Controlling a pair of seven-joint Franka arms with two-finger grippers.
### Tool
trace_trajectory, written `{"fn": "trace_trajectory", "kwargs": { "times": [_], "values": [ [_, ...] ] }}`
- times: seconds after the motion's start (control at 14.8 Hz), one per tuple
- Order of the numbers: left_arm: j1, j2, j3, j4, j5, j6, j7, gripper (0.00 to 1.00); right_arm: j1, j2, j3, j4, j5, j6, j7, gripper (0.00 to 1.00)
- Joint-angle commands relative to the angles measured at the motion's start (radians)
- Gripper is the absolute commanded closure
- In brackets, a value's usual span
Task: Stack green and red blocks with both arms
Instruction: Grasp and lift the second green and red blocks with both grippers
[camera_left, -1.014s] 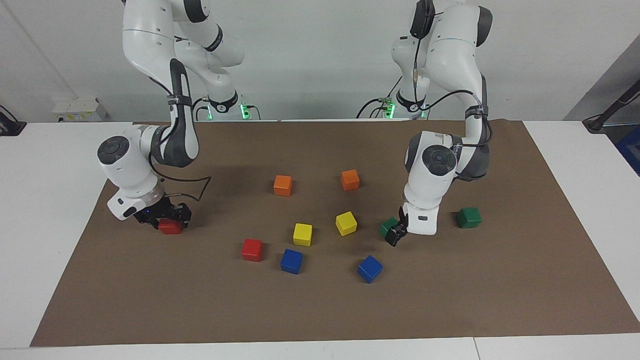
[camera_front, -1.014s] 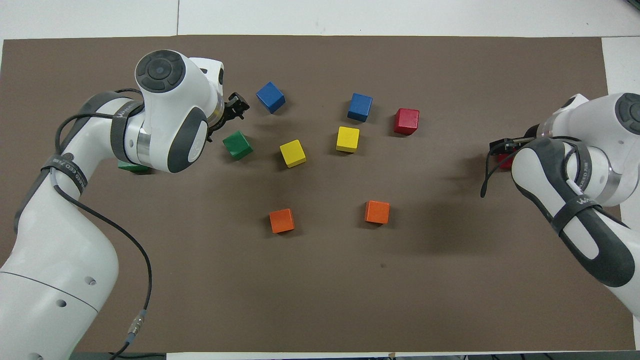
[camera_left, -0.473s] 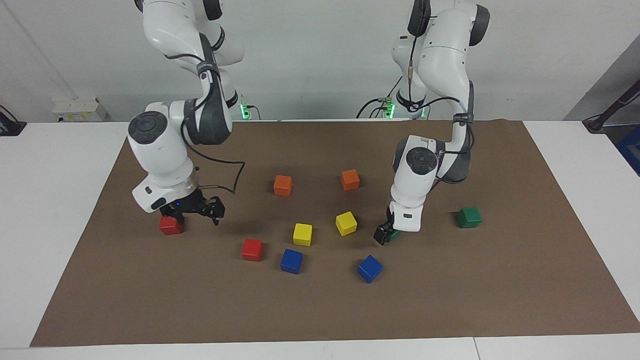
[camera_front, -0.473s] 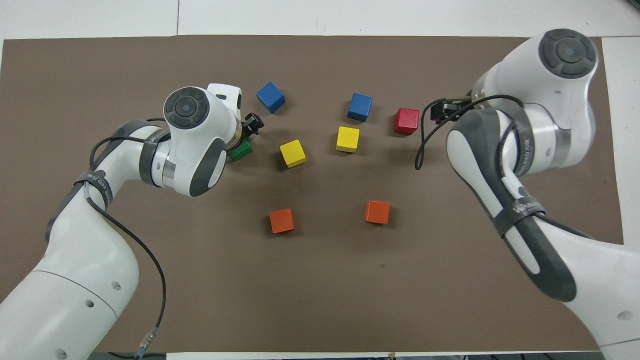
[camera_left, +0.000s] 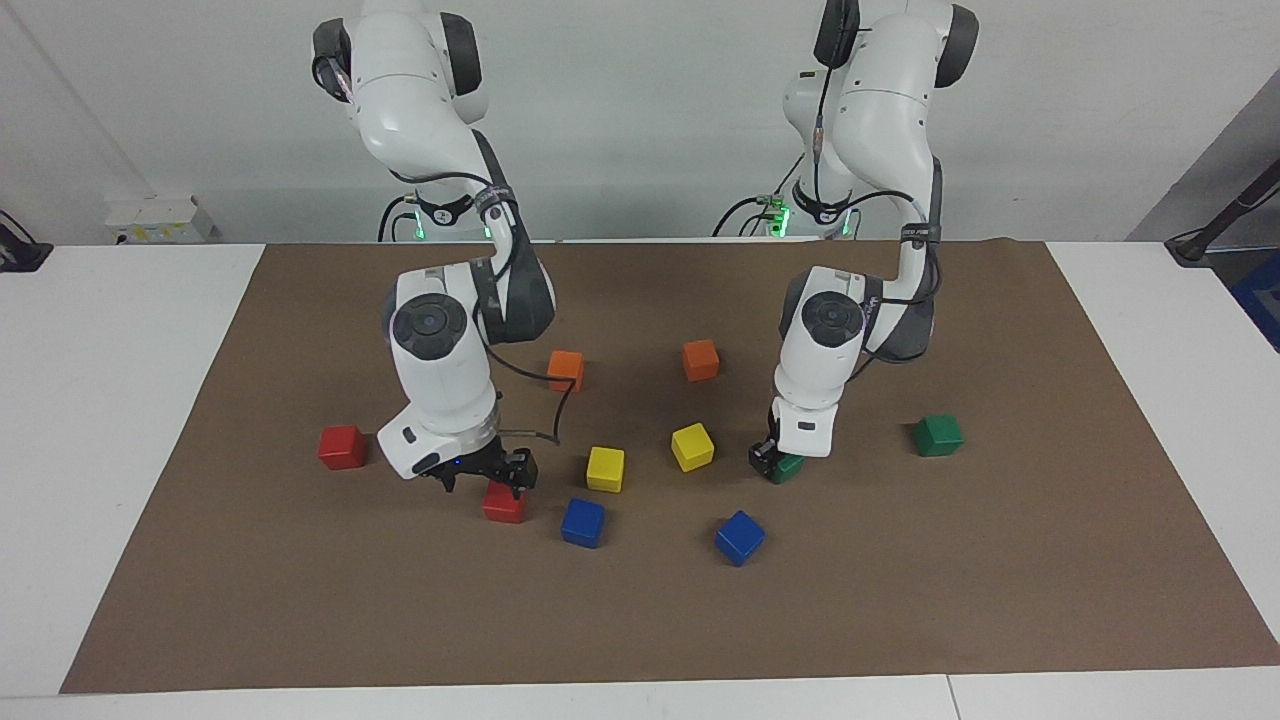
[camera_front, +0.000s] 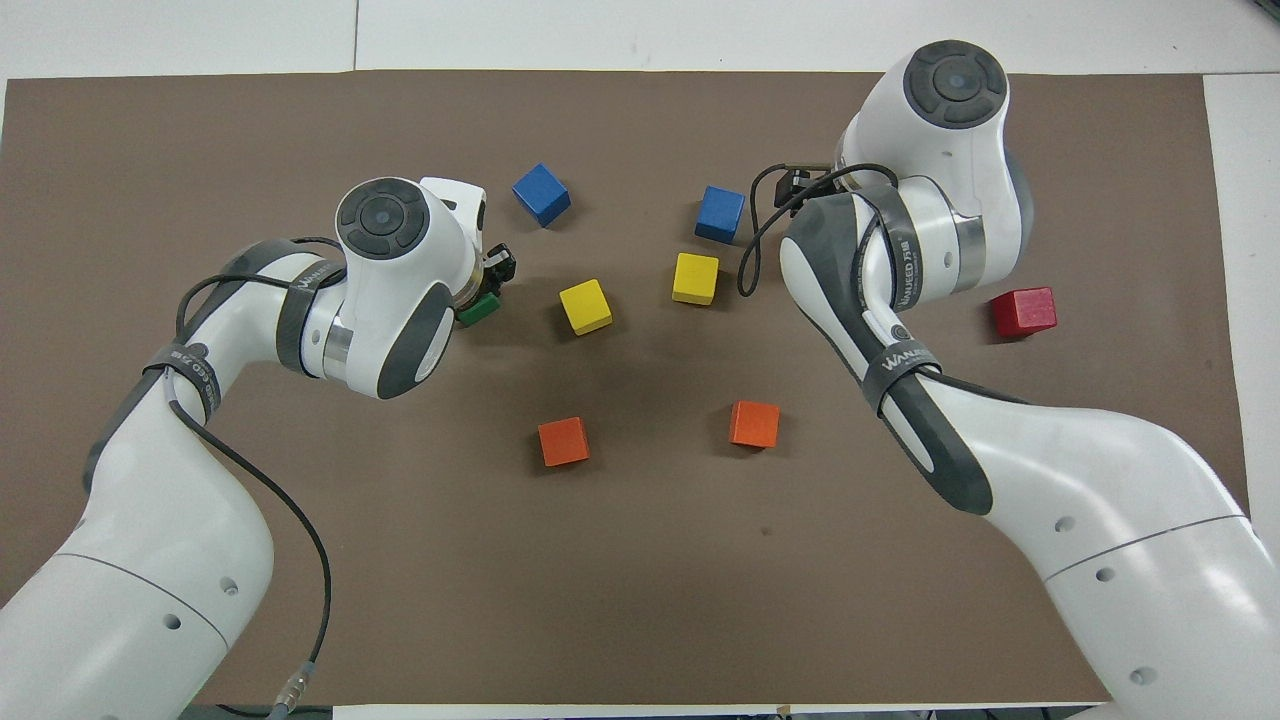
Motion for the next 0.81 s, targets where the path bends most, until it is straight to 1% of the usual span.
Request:
{"fn": "trace_trajectory", "kwargs": {
  "times": [0.0,0.14,0.27,0.34,0.41,0.47,0.68,0.74],
  "values": [
    [0.027,-0.098,0.011,0.020,0.029,-0.168,0.073,1.00,-0.003,0.047,-0.001,0.046,-0.003,0.042,0.019,0.00],
    [0.095,-0.201,0.007,0.006,0.019,-0.271,0.243,1.00,0.002,0.058,0.000,0.038,0.002,0.076,0.019,0.00],
    [0.179,-0.258,0.006,0.006,-0.013,-0.369,0.483,1.00,0.000,0.061,0.002,0.012,0.005,0.101,0.020,0.00],
    [0.231,-0.275,0.008,0.003,-0.052,-0.380,0.615,1.00,0.003,0.061,0.006,-0.012,0.005,0.123,0.023,0.00],
    [0.285,-0.277,0.010,0.003,-0.098,-0.380,0.724,1.00,0.005,0.060,0.006,-0.041,0.006,0.145,0.029,0.00],
    [0.322,-0.277,0.010,-0.009,-0.116,-0.365,0.809,1.00,0.005,0.057,0.010,-0.071,0.014,0.166,0.034,0.00],
    [0.386,-0.281,0.011,-0.050,-0.119,-0.299,0.986,1.00,0.003,0.049,0.013,-0.094,0.034,0.176,0.032,0.00],
    [0.391,-0.280,0.013,-0.079,-0.119,-0.252,1.006,1.00,0.003,0.049,0.013,-0.098,0.034,0.174,0.032,0.17]
  ]
}}
